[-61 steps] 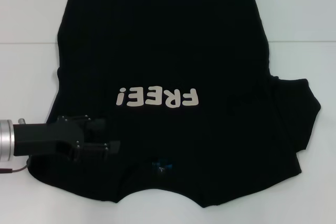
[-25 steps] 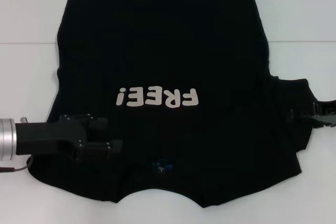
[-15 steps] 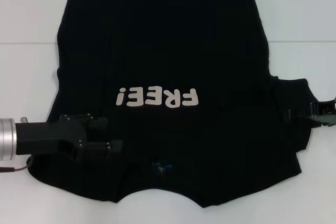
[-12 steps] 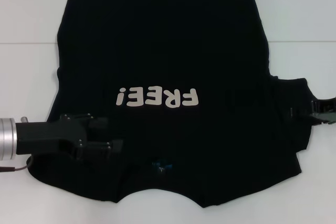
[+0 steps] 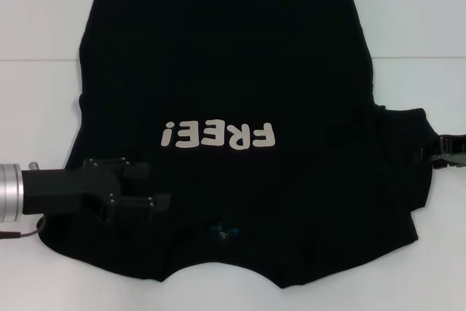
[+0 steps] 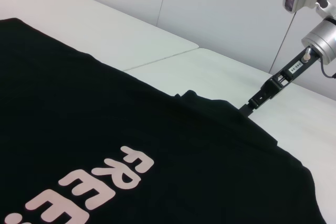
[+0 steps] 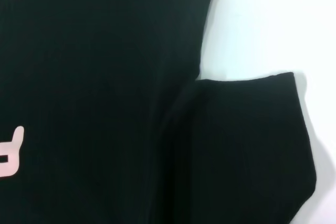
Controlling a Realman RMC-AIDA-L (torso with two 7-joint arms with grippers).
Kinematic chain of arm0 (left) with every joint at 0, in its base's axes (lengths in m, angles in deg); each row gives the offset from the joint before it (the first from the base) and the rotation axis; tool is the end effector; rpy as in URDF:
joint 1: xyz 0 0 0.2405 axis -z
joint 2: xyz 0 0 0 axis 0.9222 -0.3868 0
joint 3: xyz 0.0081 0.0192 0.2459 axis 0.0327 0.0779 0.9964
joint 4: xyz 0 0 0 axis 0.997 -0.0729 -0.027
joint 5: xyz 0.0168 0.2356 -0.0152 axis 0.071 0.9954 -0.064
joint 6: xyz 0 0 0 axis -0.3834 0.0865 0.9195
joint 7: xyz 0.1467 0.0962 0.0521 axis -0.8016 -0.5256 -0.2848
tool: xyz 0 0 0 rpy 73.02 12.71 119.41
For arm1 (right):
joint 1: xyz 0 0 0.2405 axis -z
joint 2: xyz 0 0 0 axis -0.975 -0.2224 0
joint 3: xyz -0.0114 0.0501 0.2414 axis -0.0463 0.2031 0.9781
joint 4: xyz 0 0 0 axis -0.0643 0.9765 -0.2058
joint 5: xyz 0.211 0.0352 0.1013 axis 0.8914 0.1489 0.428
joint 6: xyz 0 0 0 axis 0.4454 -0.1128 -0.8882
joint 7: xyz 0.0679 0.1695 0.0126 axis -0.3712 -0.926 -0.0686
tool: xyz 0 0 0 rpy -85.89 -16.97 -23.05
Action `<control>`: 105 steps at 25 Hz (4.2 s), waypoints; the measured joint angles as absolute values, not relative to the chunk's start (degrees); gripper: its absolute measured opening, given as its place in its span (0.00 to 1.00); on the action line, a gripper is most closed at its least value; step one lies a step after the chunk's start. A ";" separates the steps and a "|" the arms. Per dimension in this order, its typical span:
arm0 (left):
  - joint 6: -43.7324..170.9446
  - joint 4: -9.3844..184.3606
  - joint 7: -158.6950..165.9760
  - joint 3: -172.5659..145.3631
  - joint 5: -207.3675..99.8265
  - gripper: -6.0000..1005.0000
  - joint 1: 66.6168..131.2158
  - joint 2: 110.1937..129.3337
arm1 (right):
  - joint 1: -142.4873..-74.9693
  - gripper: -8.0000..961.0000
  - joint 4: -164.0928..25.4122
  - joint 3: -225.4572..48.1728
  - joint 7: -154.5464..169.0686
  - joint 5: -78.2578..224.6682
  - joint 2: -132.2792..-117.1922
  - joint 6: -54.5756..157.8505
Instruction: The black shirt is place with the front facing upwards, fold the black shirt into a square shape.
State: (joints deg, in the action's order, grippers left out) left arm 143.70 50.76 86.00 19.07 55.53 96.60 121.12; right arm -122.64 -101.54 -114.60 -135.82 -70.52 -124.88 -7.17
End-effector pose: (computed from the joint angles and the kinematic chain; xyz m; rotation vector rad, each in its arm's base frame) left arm -0.2906 0.3595 -0.0106 -2.7090 -0.7357 -0.5159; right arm 0.3240 0.4455 0.0196 -1.9817 1.6714 -0.0157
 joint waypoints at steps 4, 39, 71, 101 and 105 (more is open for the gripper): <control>143.70 50.76 86.02 19.07 55.53 0.82 96.60 121.12 | -122.71 0.48 -101.54 -114.92 -135.87 -70.55 -124.87 -6.83; 146.11 50.78 88.64 16.82 55.55 0.82 96.96 120.84 | -120.83 0.50 -102.27 -110.14 -141.17 -67.40 -121.35 -14.95; 145.53 50.80 91.23 17.21 56.15 0.82 97.52 120.65 | -120.59 0.83 -91.93 -106.94 -141.35 -63.96 -120.26 -10.39; 145.37 50.84 91.30 17.31 56.15 0.82 98.01 120.68 | -122.10 0.83 -91.78 -106.58 -139.19 -63.91 -121.69 -7.73; 145.36 50.89 91.30 17.31 56.15 0.82 98.01 120.68 | -122.13 0.83 -91.73 -106.57 -138.73 -63.50 -121.87 -7.62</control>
State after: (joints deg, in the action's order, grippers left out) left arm 145.36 50.89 91.30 17.31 56.15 98.01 120.68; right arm -122.13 -91.73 -106.57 -138.73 -63.50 -121.87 -7.62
